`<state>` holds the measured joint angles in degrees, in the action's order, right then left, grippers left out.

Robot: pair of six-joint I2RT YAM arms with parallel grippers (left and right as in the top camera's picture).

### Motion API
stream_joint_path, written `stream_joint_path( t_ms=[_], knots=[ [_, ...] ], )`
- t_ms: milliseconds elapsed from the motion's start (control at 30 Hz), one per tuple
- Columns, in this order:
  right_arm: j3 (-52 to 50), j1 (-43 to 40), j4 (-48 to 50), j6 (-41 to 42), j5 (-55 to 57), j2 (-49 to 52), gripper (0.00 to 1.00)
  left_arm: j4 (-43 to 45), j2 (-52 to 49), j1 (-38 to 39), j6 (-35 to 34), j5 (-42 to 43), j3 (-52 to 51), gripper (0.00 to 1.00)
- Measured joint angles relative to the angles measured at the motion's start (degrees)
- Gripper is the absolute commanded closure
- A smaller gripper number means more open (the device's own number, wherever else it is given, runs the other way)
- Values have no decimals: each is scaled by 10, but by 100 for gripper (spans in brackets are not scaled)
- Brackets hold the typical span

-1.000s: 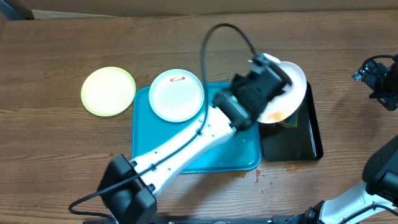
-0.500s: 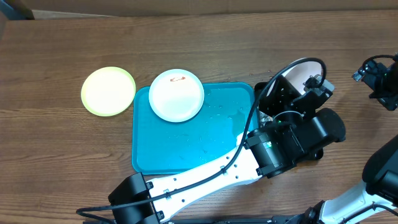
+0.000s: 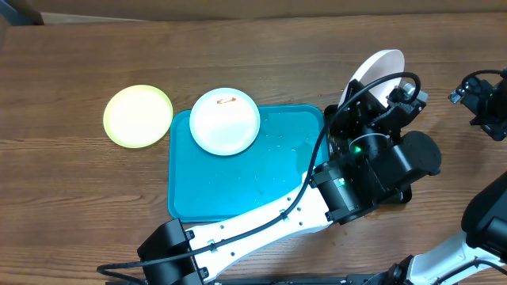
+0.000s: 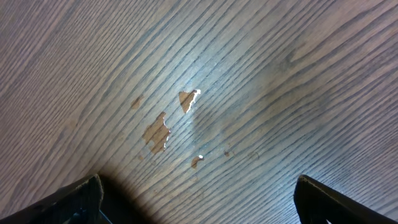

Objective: Clean dirty plates on tray and stack at the side
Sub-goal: 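Tip the white plate over the black tray with the left gripper, then carry the white plate left and stack it on the yellow plate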

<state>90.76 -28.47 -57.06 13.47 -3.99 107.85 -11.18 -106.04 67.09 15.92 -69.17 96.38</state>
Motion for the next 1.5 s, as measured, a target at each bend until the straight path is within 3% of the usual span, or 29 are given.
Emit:
stream_joint_path(
  t_ms=[233, 433, 600, 833, 1033, 1267, 1500],
  knots=[
    [0, 0, 0, 0, 0, 0, 0, -41, 0, -13, -74, 16, 1, 96],
    [0, 0, 0, 0, 0, 0, 0, -127, 0, -41, -141, 140, 1, 96],
    [0, 0, 0, 0, 0, 0, 0, -211, 2, -96, -221, 302, 1, 96],
    [0, 0, 0, 0, 0, 0, 0, -300, 38, -301, -353, 552, 1, 96],
    [0, 0, 0, 0, 2, 0, 0, -377, 98, -563, -447, 706, 2, 96],
    [0, 0, 0, 0, 2, 0, 0, -470, 104, -825, -489, 775, 3, 96],
    [0, 0, 0, 0, 2, 0, 0, -432, 104, -959, -490, 786, -58, 96]
  ],
)
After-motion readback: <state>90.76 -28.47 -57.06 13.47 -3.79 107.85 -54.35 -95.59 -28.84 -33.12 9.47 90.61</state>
